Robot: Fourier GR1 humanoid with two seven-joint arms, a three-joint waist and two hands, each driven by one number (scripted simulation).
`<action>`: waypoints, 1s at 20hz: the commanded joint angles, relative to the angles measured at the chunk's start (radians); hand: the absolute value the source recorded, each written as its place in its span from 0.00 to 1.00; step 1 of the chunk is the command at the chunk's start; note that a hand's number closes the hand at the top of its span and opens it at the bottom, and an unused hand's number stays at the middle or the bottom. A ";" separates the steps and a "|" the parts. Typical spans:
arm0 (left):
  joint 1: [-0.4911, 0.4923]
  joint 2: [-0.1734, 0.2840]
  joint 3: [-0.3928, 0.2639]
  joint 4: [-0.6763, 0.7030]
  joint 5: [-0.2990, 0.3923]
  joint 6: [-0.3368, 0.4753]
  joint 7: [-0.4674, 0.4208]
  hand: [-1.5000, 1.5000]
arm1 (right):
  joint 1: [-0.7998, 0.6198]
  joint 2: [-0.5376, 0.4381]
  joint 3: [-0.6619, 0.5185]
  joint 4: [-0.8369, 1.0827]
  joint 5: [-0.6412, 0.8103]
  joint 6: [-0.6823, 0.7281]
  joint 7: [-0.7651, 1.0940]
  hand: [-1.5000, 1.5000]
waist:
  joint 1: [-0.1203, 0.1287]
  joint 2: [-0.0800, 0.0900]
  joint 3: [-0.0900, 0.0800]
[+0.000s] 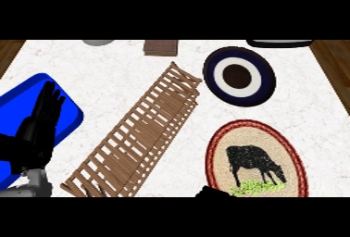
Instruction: Pick the can from the placemat and place it in the tiered shelf
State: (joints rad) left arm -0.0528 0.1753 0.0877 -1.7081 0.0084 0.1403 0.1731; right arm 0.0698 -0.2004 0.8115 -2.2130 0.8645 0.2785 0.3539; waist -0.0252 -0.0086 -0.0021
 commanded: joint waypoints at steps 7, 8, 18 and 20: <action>0.004 -0.023 -0.031 -0.014 -0.016 -0.005 -0.008 0.50 | -0.299 0.197 -0.261 -0.207 -0.213 0.234 0.336 1.00 | 0.038 0.011 0.000; 0.014 -0.048 -0.066 -0.043 -0.042 0.016 0.012 0.50 | -0.269 0.198 -0.236 -0.233 -0.218 0.241 0.369 1.00 | 0.031 0.008 0.001; -0.028 -0.005 0.017 0.023 0.001 -0.036 -0.008 0.50 | -0.533 0.200 -0.335 0.165 -0.273 -0.004 0.281 1.00 | 0.031 0.009 0.002; 0.018 -0.034 -0.014 -0.008 -0.020 -0.024 -0.031 0.50 | -0.522 0.200 -0.301 0.258 -0.228 -0.102 0.208 1.00 | 0.033 0.009 0.002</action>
State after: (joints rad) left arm -0.0652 0.1509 0.0752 -1.7003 -0.0084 0.1221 0.1638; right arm -0.4256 -0.0010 0.5030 -2.0763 0.6201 0.2826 0.6356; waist 0.0070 0.0006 -0.0004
